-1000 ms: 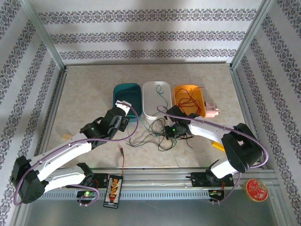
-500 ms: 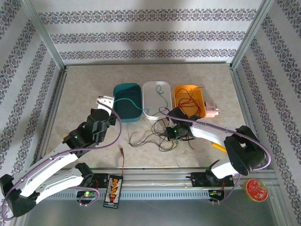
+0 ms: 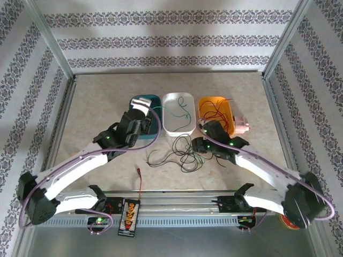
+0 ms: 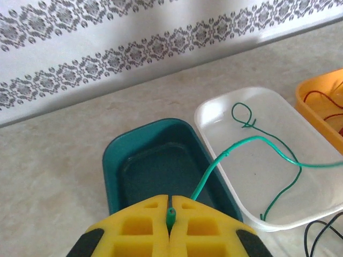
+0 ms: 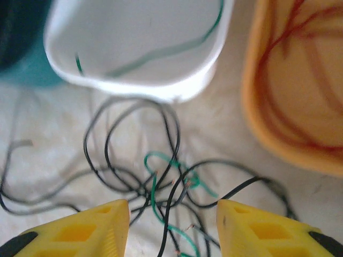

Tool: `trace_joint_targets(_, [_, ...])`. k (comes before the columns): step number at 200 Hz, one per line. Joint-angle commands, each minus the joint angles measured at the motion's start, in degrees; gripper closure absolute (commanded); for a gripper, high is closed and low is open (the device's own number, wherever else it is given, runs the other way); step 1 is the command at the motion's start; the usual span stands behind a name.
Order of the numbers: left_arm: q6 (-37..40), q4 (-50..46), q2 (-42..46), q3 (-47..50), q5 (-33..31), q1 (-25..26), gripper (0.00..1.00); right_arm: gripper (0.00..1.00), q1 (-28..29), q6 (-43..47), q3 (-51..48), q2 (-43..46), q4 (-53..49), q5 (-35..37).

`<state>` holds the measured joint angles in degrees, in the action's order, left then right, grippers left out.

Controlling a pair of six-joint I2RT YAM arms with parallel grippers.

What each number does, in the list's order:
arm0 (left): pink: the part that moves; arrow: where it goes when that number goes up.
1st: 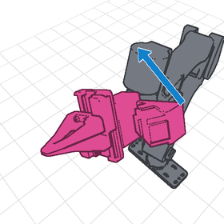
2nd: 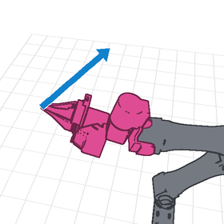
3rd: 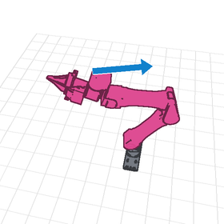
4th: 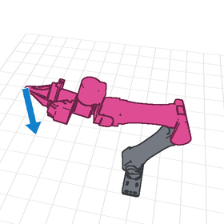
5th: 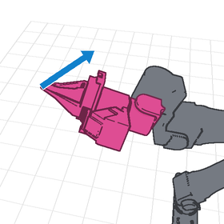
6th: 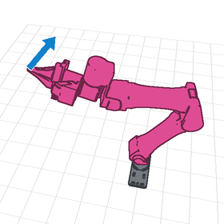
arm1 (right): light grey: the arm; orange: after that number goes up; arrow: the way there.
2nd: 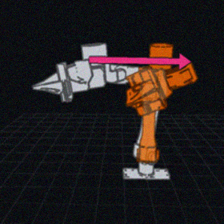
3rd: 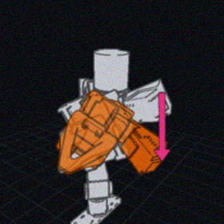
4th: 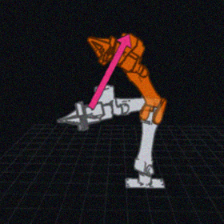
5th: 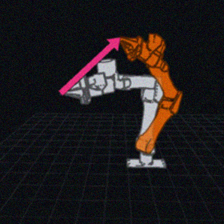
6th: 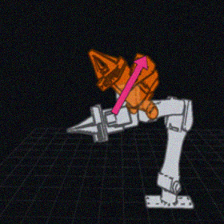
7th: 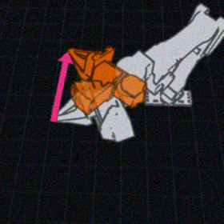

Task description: Untangle the cables

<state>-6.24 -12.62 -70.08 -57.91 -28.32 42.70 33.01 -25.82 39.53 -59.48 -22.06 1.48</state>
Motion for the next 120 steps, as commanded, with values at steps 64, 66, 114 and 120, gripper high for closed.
trace_joint_targets(64, [7.4,-0.5,-29.4,-21.9,-12.6,-0.2,1.00,0.51,-12.8,-7.4,-4.1,16.7,0.3,4.0])
trace_joint_targets(66, [7.7,-0.8,-30.2,-22.7,-12.8,-0.2,1.00,0.51,-12.9,-7.4,-4.1,16.7,0.3,3.9])
trace_joint_targets(114, [14.9,-4.4,-47.7,-37.8,-18.3,-0.3,1.00,0.51,-13.2,-7.1,-4.8,17.4,0.2,0.8])
trace_joint_targets(120, [14.9,-5.2,-49.1,-39.2,-18.0,-0.3,1.00,0.51,-13.2,-6.8,-4.7,17.4,0.0,0.5])
